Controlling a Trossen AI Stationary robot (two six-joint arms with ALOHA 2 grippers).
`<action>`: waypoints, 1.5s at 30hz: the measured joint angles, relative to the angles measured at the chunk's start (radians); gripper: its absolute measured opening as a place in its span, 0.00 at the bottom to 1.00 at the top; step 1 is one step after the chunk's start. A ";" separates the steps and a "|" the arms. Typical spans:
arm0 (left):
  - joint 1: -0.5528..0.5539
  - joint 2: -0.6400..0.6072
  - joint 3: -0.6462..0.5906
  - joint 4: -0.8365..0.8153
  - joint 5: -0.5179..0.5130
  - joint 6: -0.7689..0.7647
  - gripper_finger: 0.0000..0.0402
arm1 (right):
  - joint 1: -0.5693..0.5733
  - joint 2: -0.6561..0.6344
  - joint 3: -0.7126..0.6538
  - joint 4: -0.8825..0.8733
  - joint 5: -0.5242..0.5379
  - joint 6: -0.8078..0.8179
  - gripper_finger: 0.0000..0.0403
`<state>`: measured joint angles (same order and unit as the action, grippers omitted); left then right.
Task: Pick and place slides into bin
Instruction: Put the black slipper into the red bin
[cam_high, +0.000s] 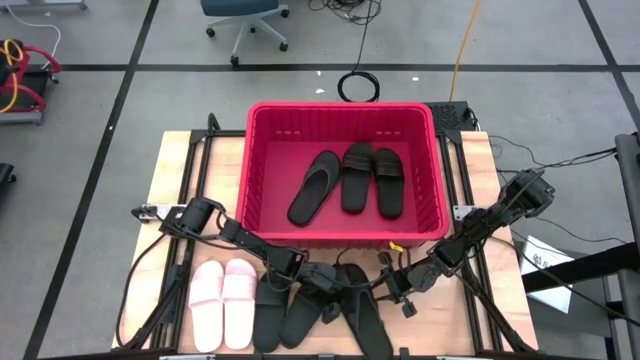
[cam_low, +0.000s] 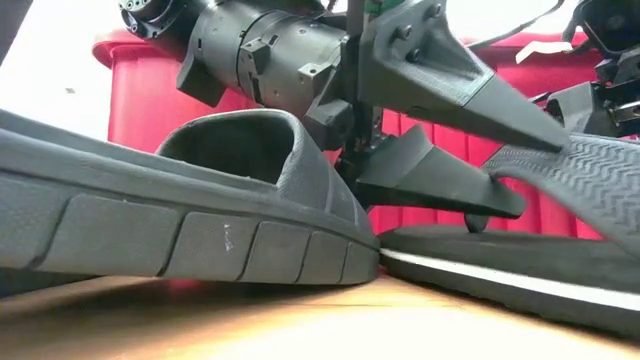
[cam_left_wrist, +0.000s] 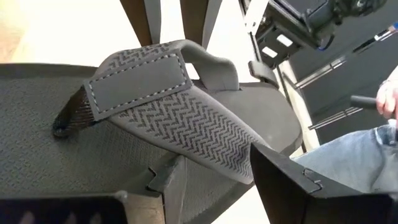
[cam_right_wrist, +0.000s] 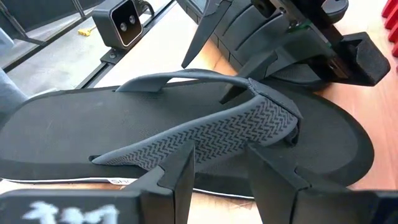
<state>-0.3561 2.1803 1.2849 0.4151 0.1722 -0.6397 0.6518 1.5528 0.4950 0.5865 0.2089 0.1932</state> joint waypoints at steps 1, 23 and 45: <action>0.000 0.000 0.000 0.009 -0.001 -0.011 0.43 | 0.000 0.000 0.000 0.000 0.000 0.000 0.32; -0.019 0.001 0.000 0.050 -0.084 -0.035 0.02 | 0.000 0.000 0.000 0.000 0.000 0.000 0.32; -0.019 0.001 0.001 0.084 -0.064 -0.089 0.21 | 0.000 0.000 0.000 -0.001 -0.001 0.000 0.32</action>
<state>-0.3756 2.1815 1.2858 0.4988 0.1081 -0.7291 0.6518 1.5528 0.4950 0.5858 0.2081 0.1932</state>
